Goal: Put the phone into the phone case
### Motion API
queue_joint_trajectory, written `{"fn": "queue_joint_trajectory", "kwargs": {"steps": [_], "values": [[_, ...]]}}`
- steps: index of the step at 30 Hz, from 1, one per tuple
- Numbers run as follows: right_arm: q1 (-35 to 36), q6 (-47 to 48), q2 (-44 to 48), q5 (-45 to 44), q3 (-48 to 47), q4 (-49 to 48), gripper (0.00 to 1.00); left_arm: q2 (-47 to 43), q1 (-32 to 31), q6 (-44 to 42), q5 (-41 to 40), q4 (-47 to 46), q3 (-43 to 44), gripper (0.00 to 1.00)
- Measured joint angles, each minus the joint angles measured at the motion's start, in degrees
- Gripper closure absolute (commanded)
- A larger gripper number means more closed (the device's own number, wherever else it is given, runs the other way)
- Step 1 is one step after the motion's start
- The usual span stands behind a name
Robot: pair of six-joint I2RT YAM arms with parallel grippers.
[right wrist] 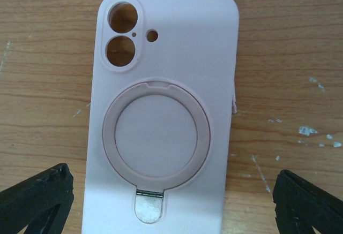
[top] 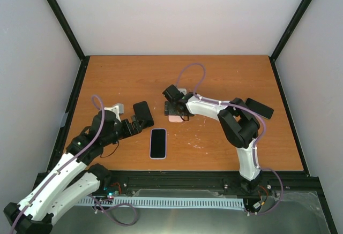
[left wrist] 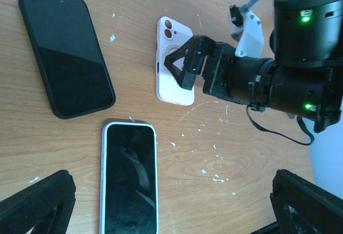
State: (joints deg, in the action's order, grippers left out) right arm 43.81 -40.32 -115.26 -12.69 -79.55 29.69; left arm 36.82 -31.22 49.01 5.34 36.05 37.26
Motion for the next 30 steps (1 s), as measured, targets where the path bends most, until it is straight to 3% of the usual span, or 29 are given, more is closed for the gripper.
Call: {"fn": "queue_joint_trajectory", "kwargs": {"steps": [7,13,20,30], "values": [[1.4,0.8,-6.5,-2.9,-5.7,2.2,0.01,-2.1,0.0,0.9,-0.7,0.3,0.0,0.01],[1.5,1.4,-6.5,-3.7,-5.4,2.1,0.08,-3.8,0.0,2.1,-1.1,0.4,-0.4,0.01],[1.5,2.1,-1.3,-1.9,2.7,-3.3,0.25,-3.3,0.0,3.4,-0.4,-0.1,-2.6,0.01],[1.5,2.1,8.2,2.9,15.1,-9.6,0.28,-0.2,0.0,5.6,4.2,-4.1,-4.5,0.06]]}}
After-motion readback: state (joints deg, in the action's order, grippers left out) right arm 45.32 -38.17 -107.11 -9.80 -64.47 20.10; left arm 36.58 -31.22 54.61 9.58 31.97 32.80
